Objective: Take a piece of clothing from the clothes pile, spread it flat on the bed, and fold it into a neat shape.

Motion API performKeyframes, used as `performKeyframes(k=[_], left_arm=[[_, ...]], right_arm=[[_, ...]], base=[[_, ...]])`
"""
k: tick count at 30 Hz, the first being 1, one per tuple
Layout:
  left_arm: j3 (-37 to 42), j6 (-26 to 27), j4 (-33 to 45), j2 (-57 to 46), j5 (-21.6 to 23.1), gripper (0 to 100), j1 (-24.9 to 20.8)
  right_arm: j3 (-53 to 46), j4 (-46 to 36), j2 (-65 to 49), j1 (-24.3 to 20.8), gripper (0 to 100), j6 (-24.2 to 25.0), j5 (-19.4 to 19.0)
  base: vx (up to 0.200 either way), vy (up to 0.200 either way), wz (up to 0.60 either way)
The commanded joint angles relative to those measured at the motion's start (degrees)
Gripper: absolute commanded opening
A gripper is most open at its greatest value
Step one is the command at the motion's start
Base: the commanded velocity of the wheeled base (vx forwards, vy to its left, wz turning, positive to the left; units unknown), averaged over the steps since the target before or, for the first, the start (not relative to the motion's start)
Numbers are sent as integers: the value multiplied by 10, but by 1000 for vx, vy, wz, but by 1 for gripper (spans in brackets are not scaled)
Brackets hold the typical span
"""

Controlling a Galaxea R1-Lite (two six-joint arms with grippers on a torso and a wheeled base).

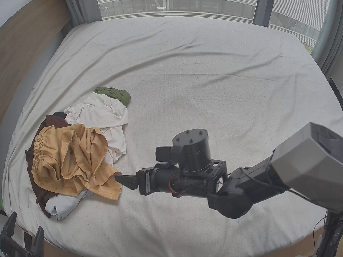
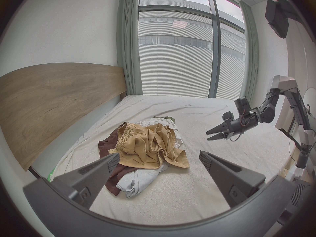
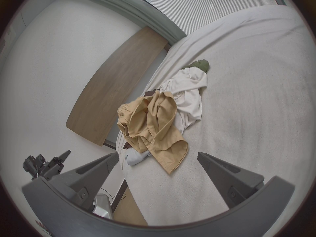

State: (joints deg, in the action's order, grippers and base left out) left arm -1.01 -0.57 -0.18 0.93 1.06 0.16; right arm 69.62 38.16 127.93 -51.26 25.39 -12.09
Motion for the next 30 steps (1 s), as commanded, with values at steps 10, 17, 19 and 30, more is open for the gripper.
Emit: performKeyframes(k=[10,17,19,30], left_arm=[[10,0,0,-9,1,100,0],[10,0,-1,-9,0,100,0],[10,0,0,-9,0,100,0],[10,-5,-1,-9,1,100,0]], right_arm=[[97,-44,115,-21,100,58,30],[177,-102,159,-29,100,100,53],[193,-113,166,-32,100,109,55],[297,-178,223,-39,100,119,85]], base=[[0,0,0],[0,0,0],[0,0,0],[0,0,0]])
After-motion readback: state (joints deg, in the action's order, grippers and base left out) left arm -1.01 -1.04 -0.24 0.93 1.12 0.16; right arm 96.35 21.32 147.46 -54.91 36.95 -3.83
